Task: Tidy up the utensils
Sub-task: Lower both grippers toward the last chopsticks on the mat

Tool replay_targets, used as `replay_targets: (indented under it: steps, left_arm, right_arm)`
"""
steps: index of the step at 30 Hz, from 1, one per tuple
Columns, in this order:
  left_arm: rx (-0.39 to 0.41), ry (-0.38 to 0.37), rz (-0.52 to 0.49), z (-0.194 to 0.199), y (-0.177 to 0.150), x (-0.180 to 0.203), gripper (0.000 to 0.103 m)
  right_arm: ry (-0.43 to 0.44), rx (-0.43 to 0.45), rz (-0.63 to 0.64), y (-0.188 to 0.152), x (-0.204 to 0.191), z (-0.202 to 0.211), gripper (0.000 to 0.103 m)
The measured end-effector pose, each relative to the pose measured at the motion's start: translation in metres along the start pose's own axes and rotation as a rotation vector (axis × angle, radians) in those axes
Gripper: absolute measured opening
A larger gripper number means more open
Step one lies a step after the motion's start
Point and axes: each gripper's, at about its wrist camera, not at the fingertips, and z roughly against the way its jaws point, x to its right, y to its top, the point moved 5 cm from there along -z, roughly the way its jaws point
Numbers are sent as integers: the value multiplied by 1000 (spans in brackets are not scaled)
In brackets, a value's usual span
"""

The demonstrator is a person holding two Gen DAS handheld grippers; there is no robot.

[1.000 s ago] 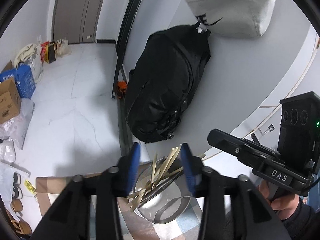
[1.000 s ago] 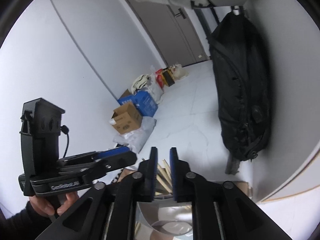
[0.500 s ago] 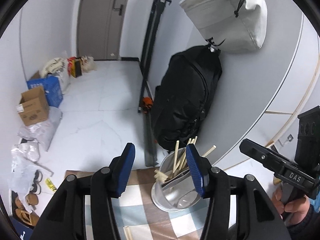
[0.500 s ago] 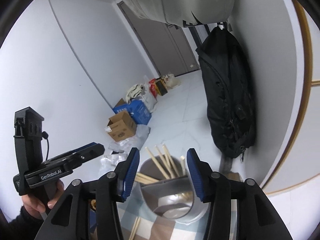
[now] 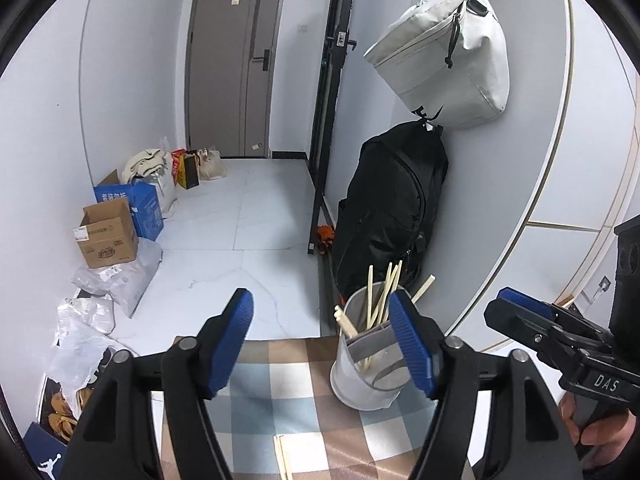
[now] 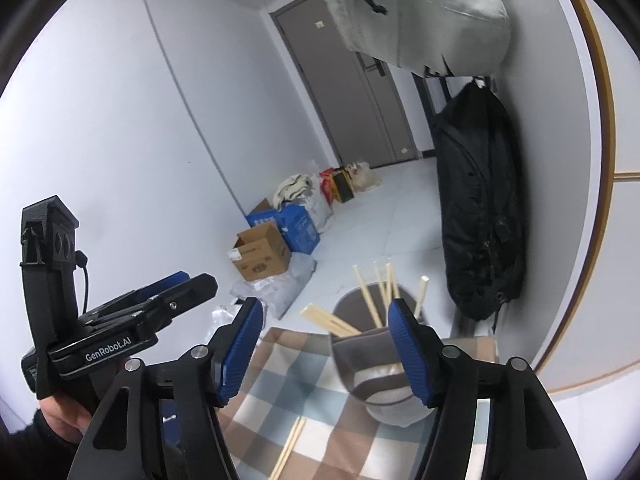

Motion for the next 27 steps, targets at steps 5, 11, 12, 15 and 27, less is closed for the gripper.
replay_targets:
  steps: [5, 11, 12, 15, 27]
  left_arm:
    - [21, 42, 16, 11, -16, -12, 79]
    - [-28, 71, 62, 4, -52, -33, 85]
    - [-32, 76, 67, 3, -59, -36, 85]
    - [-52, 95, 78, -1, -80, -46, 85]
    - [-144, 202, 191, -20, -146, -104, 85]
  right_arm:
    - [11, 6, 20, -16, -15, 3, 76]
    - [9, -22, 31, -50, -25, -4, 80]
    - [11, -34, 30, -57, -27, -7, 80]
    - [7, -62, 40, -76, -30, -14, 81]
    - [-12, -319, 24, -154, -32, -81, 80]
